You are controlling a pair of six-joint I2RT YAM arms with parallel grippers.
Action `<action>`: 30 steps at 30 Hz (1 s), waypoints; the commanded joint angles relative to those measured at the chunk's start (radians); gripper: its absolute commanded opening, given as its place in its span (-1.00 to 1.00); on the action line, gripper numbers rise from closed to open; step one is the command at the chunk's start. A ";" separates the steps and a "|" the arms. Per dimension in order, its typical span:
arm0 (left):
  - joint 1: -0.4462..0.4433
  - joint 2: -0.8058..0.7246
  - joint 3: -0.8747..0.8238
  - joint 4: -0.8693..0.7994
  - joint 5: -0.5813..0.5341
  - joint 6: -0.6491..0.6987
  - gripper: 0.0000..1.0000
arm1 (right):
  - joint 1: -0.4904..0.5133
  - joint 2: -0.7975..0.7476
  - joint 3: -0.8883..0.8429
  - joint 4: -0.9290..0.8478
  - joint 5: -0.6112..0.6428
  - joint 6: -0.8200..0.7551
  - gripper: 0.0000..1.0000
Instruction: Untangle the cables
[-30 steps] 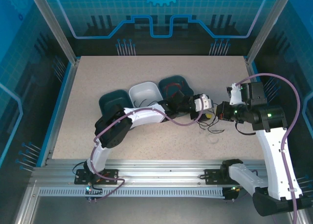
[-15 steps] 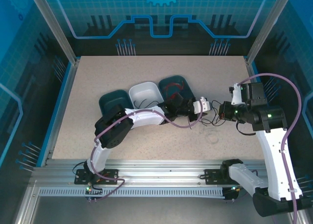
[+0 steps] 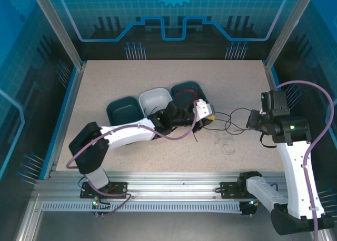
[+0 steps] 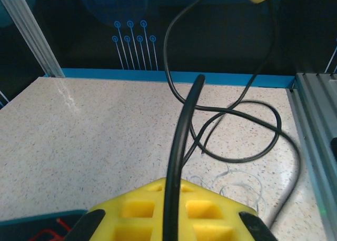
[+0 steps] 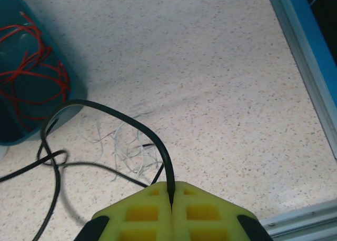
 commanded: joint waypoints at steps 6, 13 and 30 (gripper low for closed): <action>0.000 -0.269 -0.144 0.038 -0.148 -0.120 -1.00 | -0.066 0.010 -0.035 0.021 0.070 -0.009 -1.00; 0.035 -0.450 -0.200 -0.007 -0.232 -0.216 -1.00 | -0.139 -0.012 -0.028 0.019 0.062 -0.039 -1.00; 0.077 -0.512 -0.182 -0.068 -0.165 -0.307 -1.00 | -0.178 -0.105 -0.034 0.120 -0.246 -0.071 -1.00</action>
